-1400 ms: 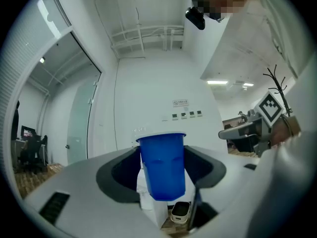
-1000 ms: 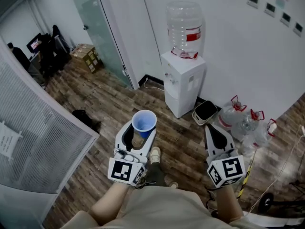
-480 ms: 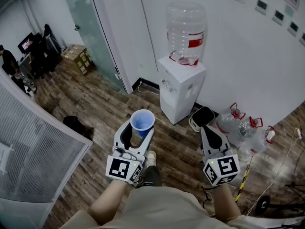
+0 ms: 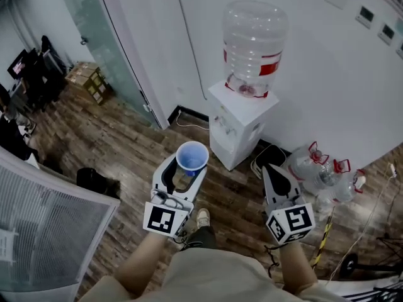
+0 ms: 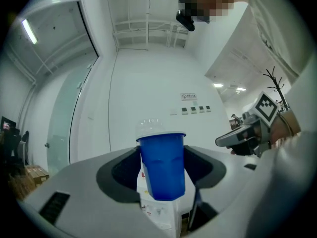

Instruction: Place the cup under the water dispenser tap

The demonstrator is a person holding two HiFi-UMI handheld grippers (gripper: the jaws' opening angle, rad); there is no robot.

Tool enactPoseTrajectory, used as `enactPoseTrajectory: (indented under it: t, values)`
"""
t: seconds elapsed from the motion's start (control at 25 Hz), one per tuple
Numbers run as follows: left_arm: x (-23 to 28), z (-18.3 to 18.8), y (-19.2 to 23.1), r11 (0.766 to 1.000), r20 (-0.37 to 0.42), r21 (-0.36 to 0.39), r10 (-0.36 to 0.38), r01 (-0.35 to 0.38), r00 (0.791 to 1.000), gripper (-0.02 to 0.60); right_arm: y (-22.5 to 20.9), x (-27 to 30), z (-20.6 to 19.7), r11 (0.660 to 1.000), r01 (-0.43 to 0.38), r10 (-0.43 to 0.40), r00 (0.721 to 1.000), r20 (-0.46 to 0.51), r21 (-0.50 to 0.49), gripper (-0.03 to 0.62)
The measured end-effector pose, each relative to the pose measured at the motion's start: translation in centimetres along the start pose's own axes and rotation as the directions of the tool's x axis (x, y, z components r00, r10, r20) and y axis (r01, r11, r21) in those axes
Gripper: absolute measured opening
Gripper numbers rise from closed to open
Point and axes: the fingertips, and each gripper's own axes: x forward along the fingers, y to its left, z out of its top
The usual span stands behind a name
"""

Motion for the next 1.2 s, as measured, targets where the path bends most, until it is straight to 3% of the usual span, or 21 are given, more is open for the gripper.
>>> enactPoseTrajectory:
  t: [0.28, 0.56, 0.76, 0.92, 1.08, 1.2]
  values:
    - [7.5, -3.8, 5.8, 0.995, 0.012, -0.049, -0.092, 0.092, 0.996, 0.273, -1.6, 9.2, 0.2, 0.999, 0.017, -0.018, 0.999, 0.040, 0.027, 0.006]
    - [12.7, -9.3, 8.6, 0.986, 0.000, -0.056, -0.156, 0.156, 0.988, 0.273, -3.3, 15.5, -1.4, 0.998, 0.030, -0.034, 0.996, 0.086, 0.046, 0.006]
    - [15.3, -14.7, 8.5, 0.984, -0.023, -0.071, -0.165, 0.163, 0.986, 0.273, -5.1, 19.1, -5.5, 0.998, 0.026, -0.029, 0.998, 0.061, 0.057, 0.006]
    - [17.1, -20.8, 7.5, 0.978, -0.074, 0.011, -0.205, 0.206, 0.976, 0.273, -6.5, 21.9, -9.8, 0.998, -0.004, 0.001, 0.999, 0.041, 0.055, 0.006]
    - [18.3, -26.8, 6.9, 0.986, -0.065, -0.080, -0.151, 0.146, 0.986, 0.273, -7.6, 23.7, -14.5, 0.998, -0.044, 0.043, 0.999, 0.015, 0.036, 0.006]
    - [19.0, -31.4, 5.7, 0.983, -0.088, 0.009, -0.184, 0.186, 0.979, 0.273, -8.2, 24.8, -17.7, 0.998, -0.067, 0.066, 0.998, 0.008, 0.022, 0.006]
